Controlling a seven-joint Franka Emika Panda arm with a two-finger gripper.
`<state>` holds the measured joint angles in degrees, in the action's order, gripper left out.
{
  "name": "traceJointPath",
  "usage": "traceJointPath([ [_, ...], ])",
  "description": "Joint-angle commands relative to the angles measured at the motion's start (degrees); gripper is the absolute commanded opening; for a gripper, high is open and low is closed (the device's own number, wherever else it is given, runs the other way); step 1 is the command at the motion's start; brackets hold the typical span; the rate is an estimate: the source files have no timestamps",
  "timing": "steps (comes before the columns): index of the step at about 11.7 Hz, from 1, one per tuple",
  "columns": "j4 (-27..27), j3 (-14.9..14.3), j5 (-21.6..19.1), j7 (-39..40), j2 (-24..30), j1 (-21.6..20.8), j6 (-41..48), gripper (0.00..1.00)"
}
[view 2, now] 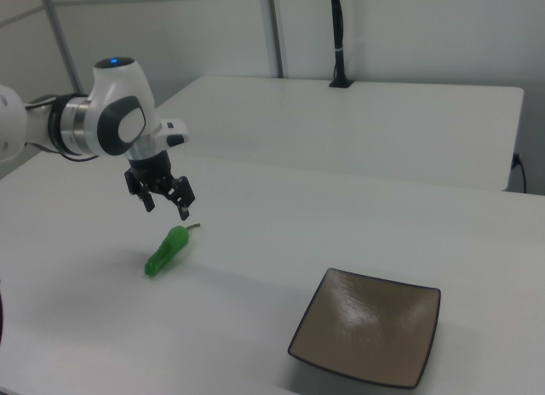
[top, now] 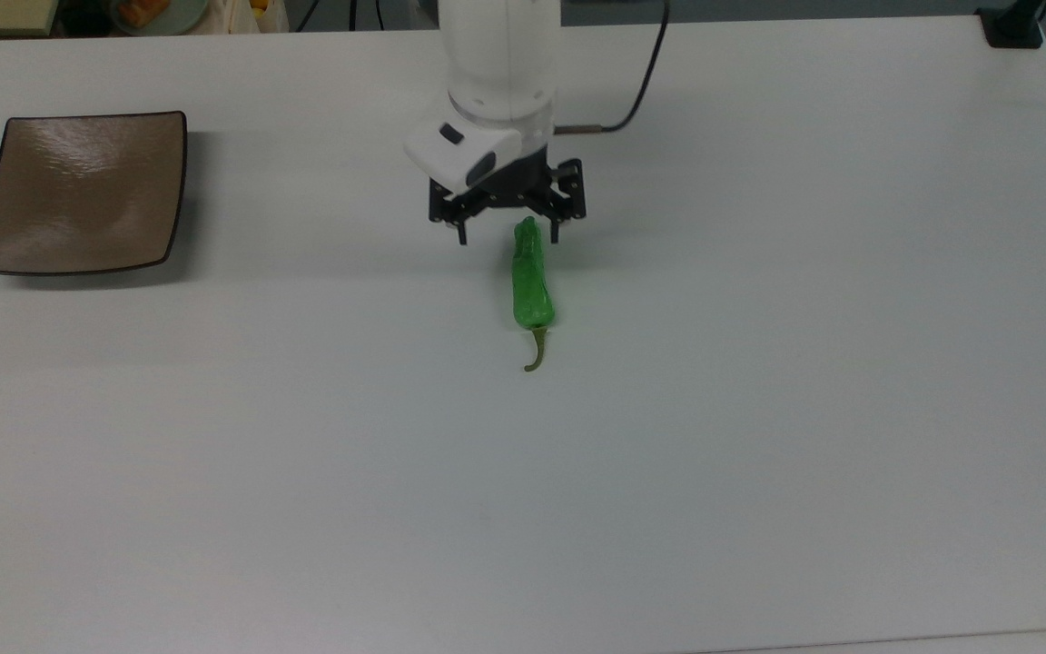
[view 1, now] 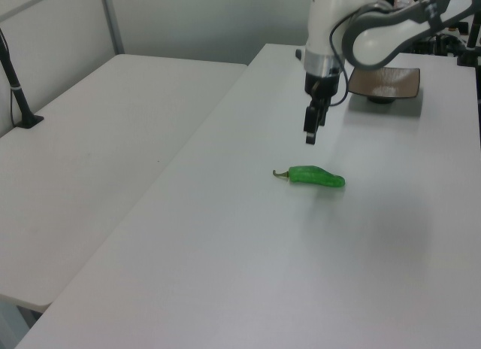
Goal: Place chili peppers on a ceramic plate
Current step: 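Close the gripper around the middle of the green chili pepper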
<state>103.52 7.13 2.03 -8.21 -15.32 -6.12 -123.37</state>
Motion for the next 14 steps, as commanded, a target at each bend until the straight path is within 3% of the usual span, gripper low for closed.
traceJointPath([
  [1,0.27,1.30,-0.89,-4.00,-3.91,-0.29,-6.34,1.00],
  [8,1.42,1.48,-0.36,-4.27,-7.97,-1.26,-6.19,1.00],
  [9,1.59,1.39,-0.01,-4.27,-8.06,-1.17,-6.01,0.74],
  [10,1.94,1.48,0.16,-4.01,-8.15,-1.17,-6.44,0.38],
  [11,1.95,1.48,0.78,-3.40,-8.23,-1.17,-6.45,0.15],
  [14,1.07,1.39,0.96,-2.52,-7.10,-0.65,-5.66,0.12],
])
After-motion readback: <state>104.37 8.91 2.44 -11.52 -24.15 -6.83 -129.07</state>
